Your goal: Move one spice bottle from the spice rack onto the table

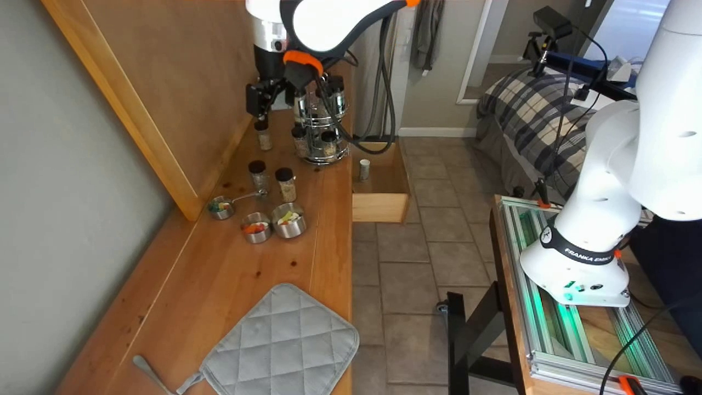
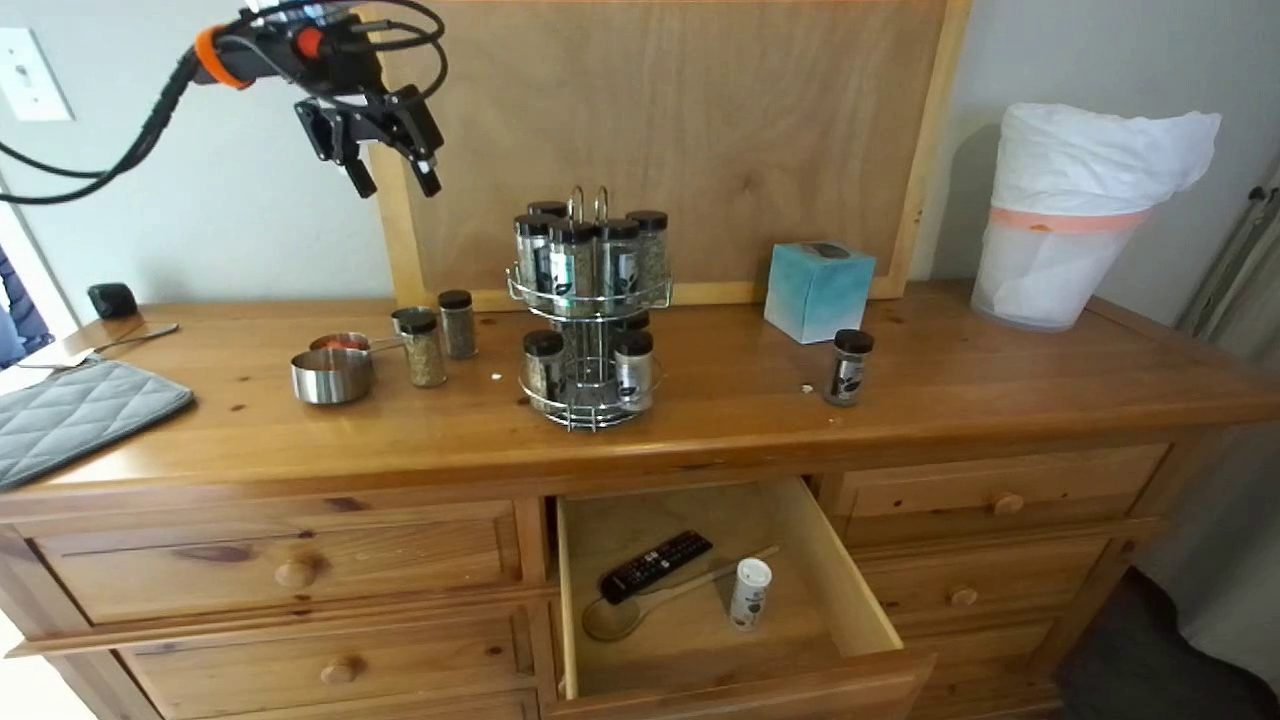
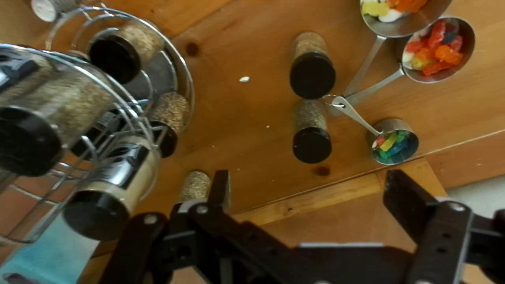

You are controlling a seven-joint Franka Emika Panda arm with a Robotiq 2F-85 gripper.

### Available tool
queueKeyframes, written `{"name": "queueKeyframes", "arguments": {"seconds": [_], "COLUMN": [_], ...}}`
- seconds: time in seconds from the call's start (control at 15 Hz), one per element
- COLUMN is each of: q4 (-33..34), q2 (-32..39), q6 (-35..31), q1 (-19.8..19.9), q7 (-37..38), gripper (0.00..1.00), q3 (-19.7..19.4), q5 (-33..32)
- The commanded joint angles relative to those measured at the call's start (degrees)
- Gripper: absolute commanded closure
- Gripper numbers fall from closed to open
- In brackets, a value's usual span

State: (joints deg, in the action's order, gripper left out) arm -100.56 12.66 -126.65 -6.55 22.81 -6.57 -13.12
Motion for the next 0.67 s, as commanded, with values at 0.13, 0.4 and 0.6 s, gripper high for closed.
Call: {"name": "queueKeyframes", "arguments": {"seconds": [0.13,0.4,0.6], "q4": [-1.7,-1.2,-4.1], "q2": [-11.6,-12.9,-16.1], "q6": [13.5,13.9,14.0], "q1": [3.1,6.1,7.9], "q7": [0.6,0.0,0.0], "gripper": [0.0,0.0,0.0], "q3": [0.8,1.6,1.4], "q5": [-2.4,-1.0,-0.9]}}
